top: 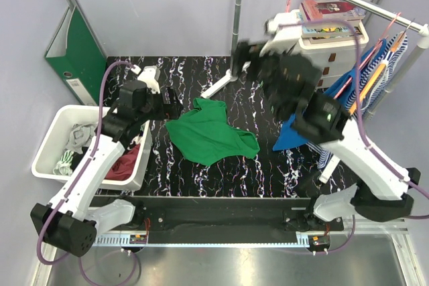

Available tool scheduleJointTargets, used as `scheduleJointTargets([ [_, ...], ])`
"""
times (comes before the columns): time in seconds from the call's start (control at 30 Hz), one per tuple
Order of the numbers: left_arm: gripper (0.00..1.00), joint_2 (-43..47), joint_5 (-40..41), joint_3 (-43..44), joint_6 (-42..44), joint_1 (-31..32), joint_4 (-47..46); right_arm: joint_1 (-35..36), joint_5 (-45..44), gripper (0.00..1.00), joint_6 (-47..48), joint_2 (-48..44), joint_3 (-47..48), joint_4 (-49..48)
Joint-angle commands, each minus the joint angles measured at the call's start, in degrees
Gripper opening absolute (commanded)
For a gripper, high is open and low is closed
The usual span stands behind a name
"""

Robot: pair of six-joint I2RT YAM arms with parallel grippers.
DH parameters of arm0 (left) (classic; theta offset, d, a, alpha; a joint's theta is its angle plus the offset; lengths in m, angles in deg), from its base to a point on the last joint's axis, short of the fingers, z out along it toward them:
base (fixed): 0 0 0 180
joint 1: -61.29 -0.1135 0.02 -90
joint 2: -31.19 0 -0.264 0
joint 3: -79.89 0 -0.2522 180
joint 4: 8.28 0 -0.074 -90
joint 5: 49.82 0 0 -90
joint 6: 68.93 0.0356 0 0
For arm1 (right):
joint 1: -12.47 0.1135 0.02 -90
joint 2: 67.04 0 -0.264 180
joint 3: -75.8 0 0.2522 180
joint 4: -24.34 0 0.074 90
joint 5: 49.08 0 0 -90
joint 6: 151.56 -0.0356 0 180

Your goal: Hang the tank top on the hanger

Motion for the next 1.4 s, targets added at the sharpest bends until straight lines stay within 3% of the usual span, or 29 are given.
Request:
scheduleJointTargets([
  [0.0,0.99,2.3,-0.6,-0.7,1.2,0.0,-2.6,-11.5,-1.3,0.83,4.0,6.2,12.5,7.5],
  [0.3,0.99,2.8,-1.8,-1.3,1.0,0.1,-2.8,-29.2,4.5,0.82,-0.6,17.0,21.0,14.9],
  [0.5,0.99,3.0,-2.2,-1.5,1.0,0.1,-2.9,-33.9,8.8,0.80,-1.9,20.7,21.8,16.2],
  [0.73,0.99,2.9,-2.6,-1.6,0.9,0.1,-3.1,-35.4,8.2,0.54,-2.5,20.9,20.3,17.2],
  [1.07,0.99,2.4,-3.6,-1.7,0.6,0.2,-3.3,-35.5,3.2,0.07,-0.9,19.6,18.8,17.1],
  [1.2,0.99,2.4,-3.5,-1.7,0.6,0.1,-3.3,-35.8,3.0,0.00,-0.4,20.5,21.3,17.1],
  [1.37,0.99,2.1,-3.7,-1.8,0.6,0.2,-3.3,-36.5,3.0,0.00,1.3,23.1,28.0,17.9],
])
